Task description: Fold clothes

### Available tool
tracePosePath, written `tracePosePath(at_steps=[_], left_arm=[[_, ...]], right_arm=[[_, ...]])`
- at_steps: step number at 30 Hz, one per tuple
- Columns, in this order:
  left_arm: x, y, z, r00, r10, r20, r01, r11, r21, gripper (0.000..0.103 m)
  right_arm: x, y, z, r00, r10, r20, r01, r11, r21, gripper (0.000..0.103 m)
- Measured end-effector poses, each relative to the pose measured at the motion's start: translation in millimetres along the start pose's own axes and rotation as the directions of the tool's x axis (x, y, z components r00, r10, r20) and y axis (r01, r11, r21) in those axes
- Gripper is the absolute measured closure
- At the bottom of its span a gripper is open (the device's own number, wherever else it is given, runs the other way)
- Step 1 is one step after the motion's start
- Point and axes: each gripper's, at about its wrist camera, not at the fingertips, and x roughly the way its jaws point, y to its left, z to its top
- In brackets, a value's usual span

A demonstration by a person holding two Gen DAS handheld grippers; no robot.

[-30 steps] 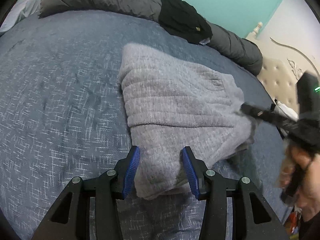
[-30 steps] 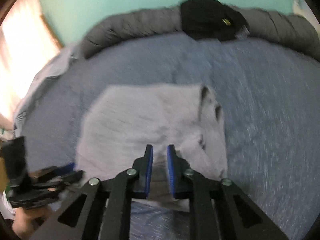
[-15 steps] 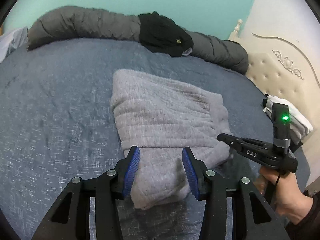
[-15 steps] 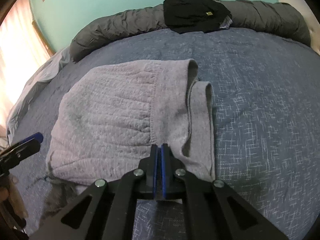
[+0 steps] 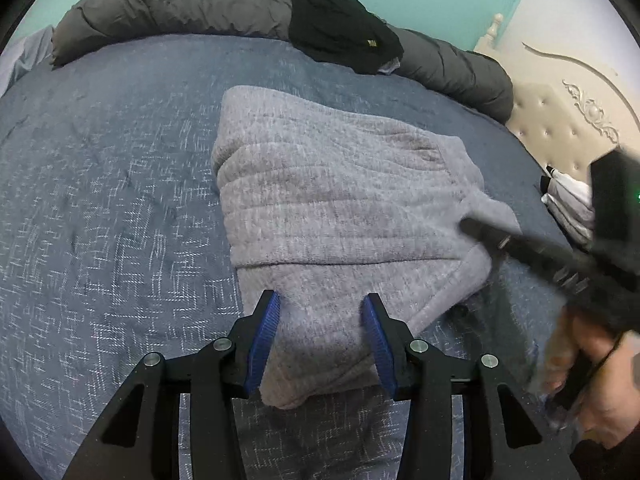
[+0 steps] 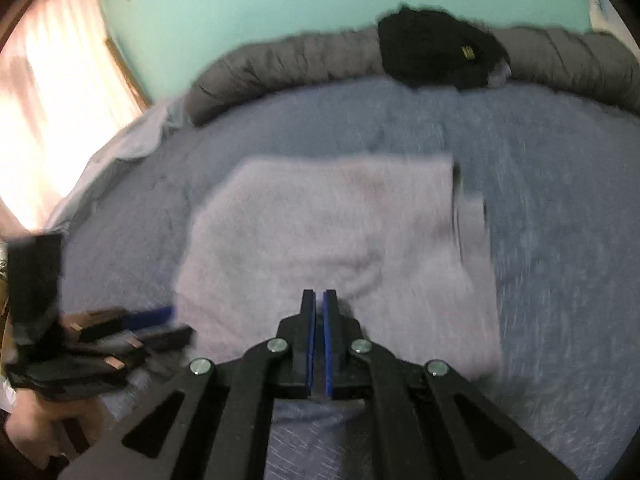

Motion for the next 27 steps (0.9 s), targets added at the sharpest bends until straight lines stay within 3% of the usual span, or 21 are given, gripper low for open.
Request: tracePosePath(at_steps=[5, 9, 12, 17, 22, 25, 27], left_arm=[[5, -12, -4, 0.999, 0.041, -0.006, -0.040, 0.998, 0.047, 0.057], [5, -7, -2, 1.000, 0.024, -0.008, -0.024, 1.000, 0.018, 0.057], [4, -8, -3, 1.000, 0.022, -0.010, -0.022, 1.000, 0.022, 0.057], [4, -4, -5, 1.000, 0.001, -0.031, 0.000, 1.000, 0.018, 0.057], [2, -1, -6, 0.999, -0.011, -0.030, 0.011, 1.000, 0.015, 0.057], [1, 1, -8, 0.999, -0.020, -0.033, 0.020, 1.000, 0.002, 0.057], [0, -2, -10, 0.999, -0.016, -0.032, 0.016, 1.000, 0.004, 0.057]], right_arm=[[-7, -4, -2, 1.000, 0.002, 0.020, -0.003, 0.999, 0.041, 0.102], [-27, 19, 15, 0.993, 0.084, 0.080, -0.086, 0.996, 0.017, 0.102], [-16, 38, 17, 0.993, 0.108, 0.037, -0.107, 0.994, -0.035, 0.102], [23, 37, 5, 0.996, 0.065, -0.066, -0.068, 0.997, -0.039, 0.102], [16, 39, 9, 0.996, 0.083, -0.017, -0.083, 0.997, -0.006, 0.102], [4, 51, 20, 0.989, 0.142, 0.042, -0.141, 0.990, -0.032, 0.102], [13, 58, 22, 0.986, 0.169, 0.008, -0.168, 0.985, -0.049, 0.102]])
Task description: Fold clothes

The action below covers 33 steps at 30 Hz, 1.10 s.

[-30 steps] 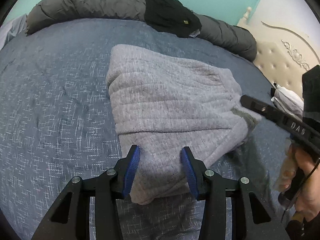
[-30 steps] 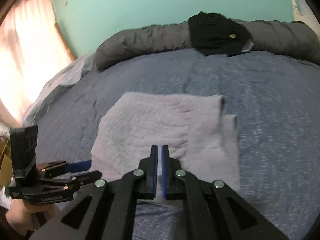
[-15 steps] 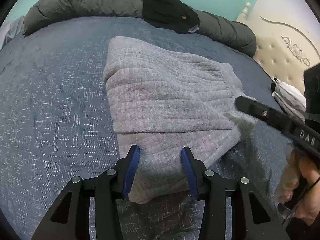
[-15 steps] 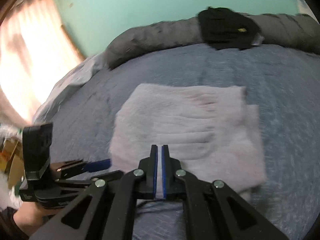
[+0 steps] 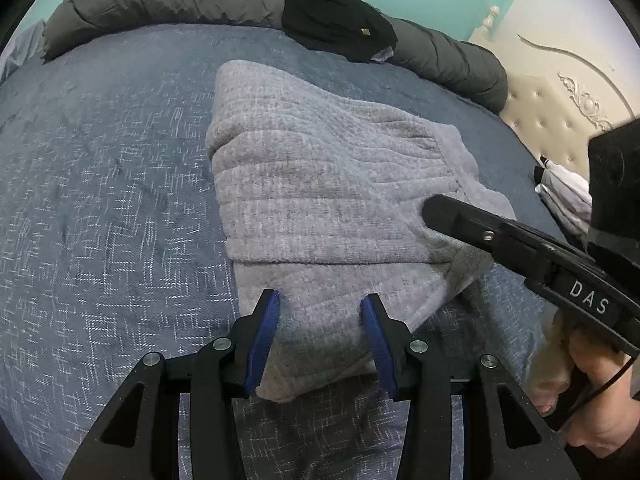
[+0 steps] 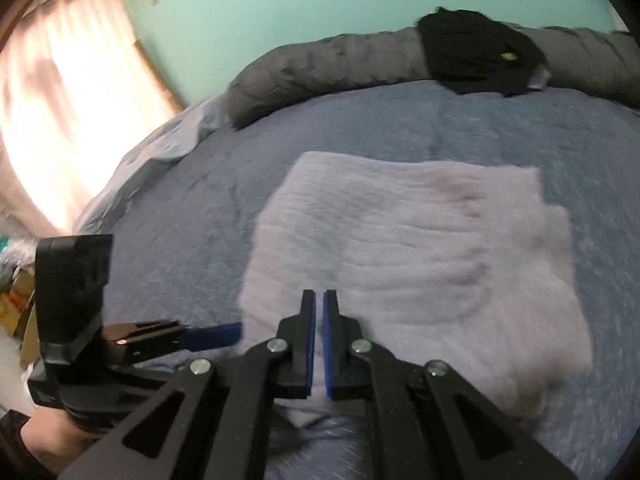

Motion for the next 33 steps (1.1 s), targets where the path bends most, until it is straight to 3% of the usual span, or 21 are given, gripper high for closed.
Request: tracePosePath(at_steps=[4, 9, 13, 18, 23, 24, 27, 30, 33], left_arm=[[1, 1, -2, 1.000, -0.005, -0.006, 0.005, 1.000, 0.001, 0.057], [0, 3, 2, 1.000, -0.008, -0.004, 0.008, 1.000, 0.001, 0.057], [-1, 3, 0, 1.000, -0.004, -0.003, 0.004, 1.000, 0.002, 0.057], [0, 3, 1, 1.000, 0.000, -0.005, 0.000, 1.000, 0.004, 0.057], [3, 2, 2, 1.000, 0.003, -0.007, -0.003, 1.000, 0.014, 0.057], [3, 2, 2, 1.000, 0.003, -0.007, -0.003, 1.000, 0.013, 0.057], [4, 3, 2, 1.000, 0.004, -0.007, -0.004, 1.000, 0.012, 0.057], [5, 3, 1, 1.000, 0.006, -0.008, -0.006, 1.000, 0.013, 0.057], [5, 2, 1, 1.000, 0.006, -0.007, -0.006, 1.000, 0.013, 0.057]], right_arm=[[26, -14, -9, 0.997, -0.028, -0.071, 0.030, 0.999, 0.036, 0.102], [5, -27, 6, 0.998, -0.067, -0.007, 0.067, 0.997, 0.027, 0.102], [-19, -67, 36, 0.988, -0.153, 0.034, 0.149, 0.984, 0.099, 0.102], [-5, -96, 59, 0.962, -0.268, -0.049, 0.270, 0.962, 0.046, 0.102], [-2, -137, 28, 0.925, -0.348, -0.150, 0.359, 0.932, 0.052, 0.102], [-6, -141, 25, 0.929, -0.341, -0.144, 0.353, 0.933, 0.072, 0.102], [-20, -137, 30, 0.927, -0.362, -0.097, 0.369, 0.927, 0.070, 0.101], [-35, -121, 38, 0.940, -0.342, 0.006, 0.341, 0.939, 0.033, 0.101], [-19, -106, 38, 0.940, -0.340, -0.042, 0.337, 0.940, -0.062, 0.101]])
